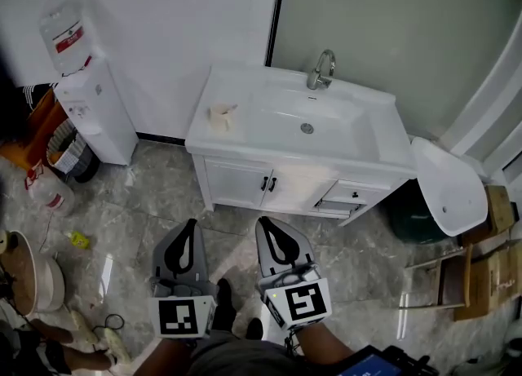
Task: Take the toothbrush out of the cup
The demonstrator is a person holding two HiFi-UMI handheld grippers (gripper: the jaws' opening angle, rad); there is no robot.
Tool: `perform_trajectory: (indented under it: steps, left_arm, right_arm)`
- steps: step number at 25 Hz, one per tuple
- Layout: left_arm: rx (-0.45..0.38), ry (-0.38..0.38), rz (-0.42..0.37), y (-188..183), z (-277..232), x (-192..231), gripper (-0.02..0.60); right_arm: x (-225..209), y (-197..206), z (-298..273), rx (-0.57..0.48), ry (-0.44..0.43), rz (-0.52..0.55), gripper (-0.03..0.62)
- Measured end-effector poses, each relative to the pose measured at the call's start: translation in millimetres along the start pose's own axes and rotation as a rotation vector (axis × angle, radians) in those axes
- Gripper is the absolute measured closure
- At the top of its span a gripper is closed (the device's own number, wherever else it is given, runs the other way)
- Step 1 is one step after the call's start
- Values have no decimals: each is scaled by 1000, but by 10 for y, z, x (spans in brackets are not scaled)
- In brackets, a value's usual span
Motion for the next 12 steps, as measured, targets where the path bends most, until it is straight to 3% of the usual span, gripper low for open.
perform_trajectory:
  steps: [12]
  left_arm:
    - [-90,79,8,77,-1039,694,571]
  right_arm:
    - [-240,-35,-1192,-60,73,30,579]
Point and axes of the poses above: the fingertips, and each gripper's own axes: z backward along the fingers, x to its left, y out of its underside, the point moved 9 cm from there along z, backward along the fingers, and after that the axes turned 14 degrees about -x, right-handed, at the moved point
